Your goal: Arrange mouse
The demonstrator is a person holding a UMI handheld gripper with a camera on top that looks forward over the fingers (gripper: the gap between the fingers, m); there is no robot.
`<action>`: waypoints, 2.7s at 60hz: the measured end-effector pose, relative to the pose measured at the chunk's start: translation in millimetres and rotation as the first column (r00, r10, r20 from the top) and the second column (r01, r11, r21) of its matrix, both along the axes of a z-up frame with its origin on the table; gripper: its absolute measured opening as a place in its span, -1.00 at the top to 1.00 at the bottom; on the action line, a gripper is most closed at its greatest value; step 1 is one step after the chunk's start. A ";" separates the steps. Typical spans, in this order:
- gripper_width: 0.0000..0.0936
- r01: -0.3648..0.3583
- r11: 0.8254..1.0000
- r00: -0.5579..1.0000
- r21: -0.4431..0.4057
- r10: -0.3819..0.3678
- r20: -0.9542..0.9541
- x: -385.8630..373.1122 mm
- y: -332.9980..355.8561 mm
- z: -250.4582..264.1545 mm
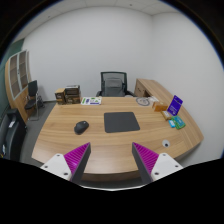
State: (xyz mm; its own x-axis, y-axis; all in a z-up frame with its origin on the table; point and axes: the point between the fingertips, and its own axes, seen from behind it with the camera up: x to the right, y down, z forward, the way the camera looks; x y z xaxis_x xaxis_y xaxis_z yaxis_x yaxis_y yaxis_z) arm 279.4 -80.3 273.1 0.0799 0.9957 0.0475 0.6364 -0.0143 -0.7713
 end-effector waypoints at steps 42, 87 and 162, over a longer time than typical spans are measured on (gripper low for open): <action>-0.84 -0.126 0.991 0.990 -0.049 0.122 -0.073 -123.4 -155.3 -105.6; -0.83 -0.072 0.997 0.997 -0.014 0.072 -0.025 -281.3 -190.1 -267.3; 0.26 -0.079 0.996 0.996 -0.049 0.081 0.037 -344.9 -186.1 -269.1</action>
